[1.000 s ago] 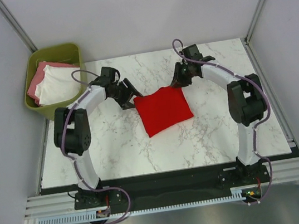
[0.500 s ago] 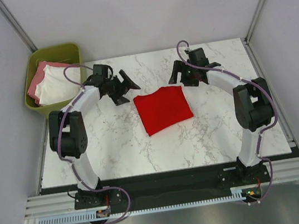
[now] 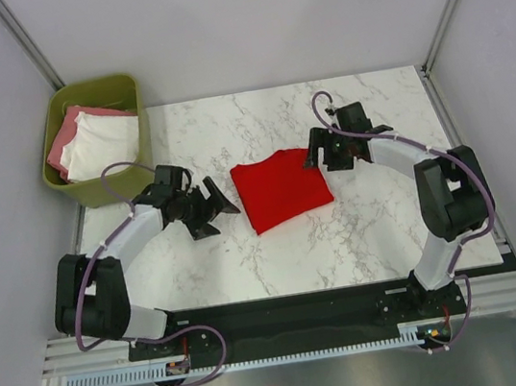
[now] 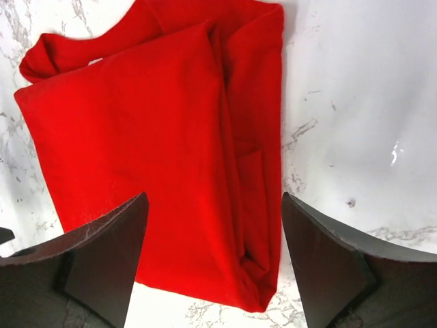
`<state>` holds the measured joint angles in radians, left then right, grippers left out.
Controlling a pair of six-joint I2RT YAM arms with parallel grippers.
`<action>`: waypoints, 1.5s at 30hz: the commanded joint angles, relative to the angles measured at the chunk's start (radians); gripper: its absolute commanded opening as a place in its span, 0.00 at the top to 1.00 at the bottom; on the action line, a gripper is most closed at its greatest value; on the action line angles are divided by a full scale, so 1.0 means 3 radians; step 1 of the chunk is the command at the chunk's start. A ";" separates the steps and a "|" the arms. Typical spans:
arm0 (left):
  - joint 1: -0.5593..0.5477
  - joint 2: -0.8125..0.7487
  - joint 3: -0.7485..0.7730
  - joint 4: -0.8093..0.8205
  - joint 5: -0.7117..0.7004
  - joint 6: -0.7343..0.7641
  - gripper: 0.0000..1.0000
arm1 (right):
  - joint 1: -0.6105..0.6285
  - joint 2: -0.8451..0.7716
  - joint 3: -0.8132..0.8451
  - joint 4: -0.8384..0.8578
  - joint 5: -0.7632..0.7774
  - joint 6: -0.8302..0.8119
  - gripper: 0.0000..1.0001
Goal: Fold and stack the t-shirts
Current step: Fold the tshirt
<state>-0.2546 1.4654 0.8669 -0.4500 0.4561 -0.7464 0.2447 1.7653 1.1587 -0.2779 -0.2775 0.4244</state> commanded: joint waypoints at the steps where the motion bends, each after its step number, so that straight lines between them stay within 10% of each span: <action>1: -0.0020 -0.0303 -0.0159 0.0043 0.0106 0.0085 0.07 | -0.0008 0.0082 0.0059 0.0077 -0.0266 -0.0070 0.14; 18: -0.0444 -0.0247 0.0290 0.0048 0.0147 -0.0120 0.15 | -0.0008 -0.0325 0.0254 -0.0572 0.0113 -0.0208 0.23; 32: -0.1115 0.0765 0.1053 0.0073 0.0136 -0.0478 0.51 | 0.0468 -0.0173 -0.0124 -0.0235 -0.1335 0.0160 1.00; 45: -0.1038 0.1358 0.0721 0.0391 0.0137 -0.0544 0.59 | -0.0007 0.0440 -0.0431 0.0047 -0.1668 0.0053 1.00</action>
<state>-0.5781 1.8450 1.1088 -0.3458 0.4984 -0.8833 0.3199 1.8629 1.0370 -0.3058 -0.7460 0.4686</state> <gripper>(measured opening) 0.417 0.008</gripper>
